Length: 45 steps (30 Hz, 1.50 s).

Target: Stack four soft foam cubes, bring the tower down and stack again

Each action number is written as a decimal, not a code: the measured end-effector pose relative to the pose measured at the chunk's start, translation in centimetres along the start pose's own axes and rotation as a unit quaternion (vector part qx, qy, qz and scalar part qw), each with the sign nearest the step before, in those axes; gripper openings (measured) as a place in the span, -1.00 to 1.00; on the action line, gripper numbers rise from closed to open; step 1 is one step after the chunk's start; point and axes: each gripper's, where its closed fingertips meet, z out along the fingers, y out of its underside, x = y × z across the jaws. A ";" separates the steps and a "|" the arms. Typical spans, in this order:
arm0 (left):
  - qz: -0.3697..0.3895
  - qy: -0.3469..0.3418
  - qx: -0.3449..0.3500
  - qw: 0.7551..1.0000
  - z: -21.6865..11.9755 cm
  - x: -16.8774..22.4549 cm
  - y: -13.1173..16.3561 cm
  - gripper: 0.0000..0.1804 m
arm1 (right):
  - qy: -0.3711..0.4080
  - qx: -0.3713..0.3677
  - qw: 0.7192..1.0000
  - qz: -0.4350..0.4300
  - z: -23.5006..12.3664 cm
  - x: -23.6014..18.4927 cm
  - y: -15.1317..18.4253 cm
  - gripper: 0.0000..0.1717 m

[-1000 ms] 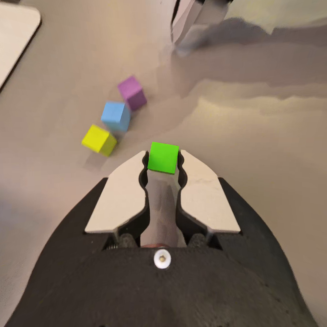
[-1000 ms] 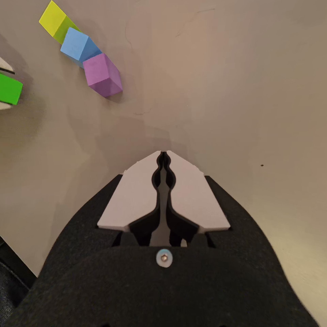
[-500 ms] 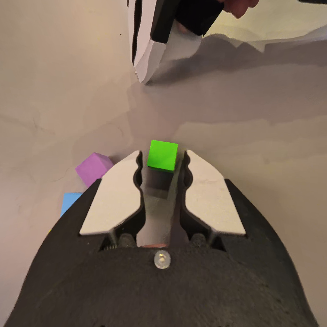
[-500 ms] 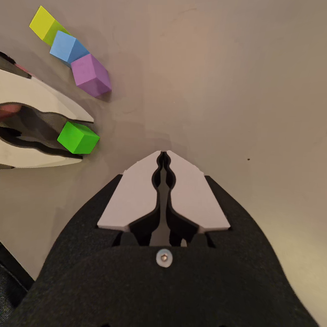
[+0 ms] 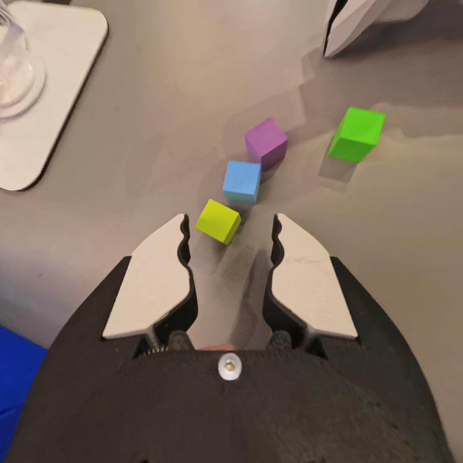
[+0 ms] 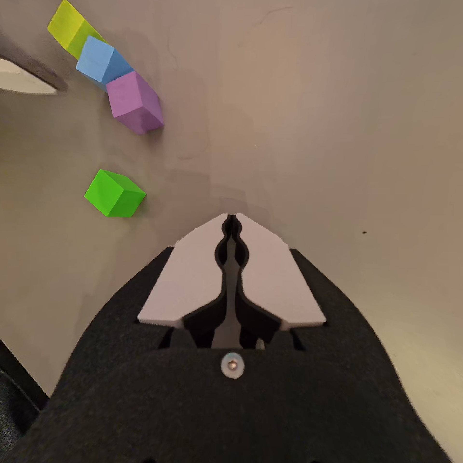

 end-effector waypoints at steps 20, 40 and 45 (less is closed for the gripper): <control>-0.025 0.003 0.054 0.998 -0.1 6.7 -6.9 -0.61 | -0.006 0.006 1.000 0.001 0.1 0.1 -0.1 -1.00; -0.027 -0.012 0.030 0.999 3.3 8.8 -6.9 -0.61 | -0.012 0.006 1.000 0.003 0.0 0.0 -0.1 -1.00; -0.024 -0.011 0.032 0.999 3.2 8.9 -6.9 -0.60 | -0.011 0.006 1.000 0.002 0.0 0.1 -0.1 -1.00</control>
